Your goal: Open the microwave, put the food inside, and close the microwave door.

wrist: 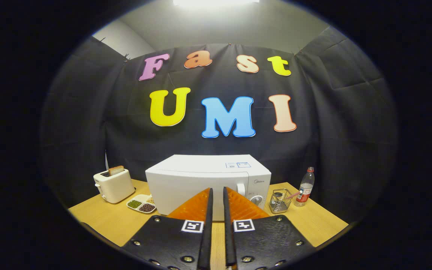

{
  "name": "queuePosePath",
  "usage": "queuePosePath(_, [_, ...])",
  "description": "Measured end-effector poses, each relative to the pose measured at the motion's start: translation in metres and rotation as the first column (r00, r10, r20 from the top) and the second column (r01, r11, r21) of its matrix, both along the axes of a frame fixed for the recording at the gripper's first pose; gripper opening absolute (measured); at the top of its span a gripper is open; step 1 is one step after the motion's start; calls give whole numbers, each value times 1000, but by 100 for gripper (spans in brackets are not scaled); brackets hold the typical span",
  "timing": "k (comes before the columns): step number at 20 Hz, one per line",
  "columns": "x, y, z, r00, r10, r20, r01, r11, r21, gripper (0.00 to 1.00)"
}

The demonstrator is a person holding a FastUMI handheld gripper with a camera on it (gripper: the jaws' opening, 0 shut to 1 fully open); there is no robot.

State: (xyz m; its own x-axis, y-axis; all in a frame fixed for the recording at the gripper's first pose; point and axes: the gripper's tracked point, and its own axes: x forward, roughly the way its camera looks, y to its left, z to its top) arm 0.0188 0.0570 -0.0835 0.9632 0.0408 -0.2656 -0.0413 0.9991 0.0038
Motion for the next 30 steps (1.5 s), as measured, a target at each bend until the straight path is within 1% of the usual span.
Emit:
queuePosePath(1, [-9,1,1,1000,4,-1,-4,1000,3,36])
queuePosePath(3, [-18,0,6,1000,-1,13,1,1000,6,92])
queuePosePath(4, [-27,1,12,1000,-3,19,3,1000,9,99])
queuePosePath(7, [-32,14,17,1000,19,22,-19,1000,23,99])
queuePosePath(11, [-38,31,27,997,61,42,-62,998,8,99])
queuePosePath(15, [-37,46,37,994,89,67,-88,996,-9,99])
queuePosePath(17, [-38,53,35,993,101,60,-101,995,-4,99])
queuePosePath(23, [-37,51,37,993,92,70,-91,996,-13,99])
queuePosePath(30, [-34,40,36,996,61,72,-61,998,-2,99])
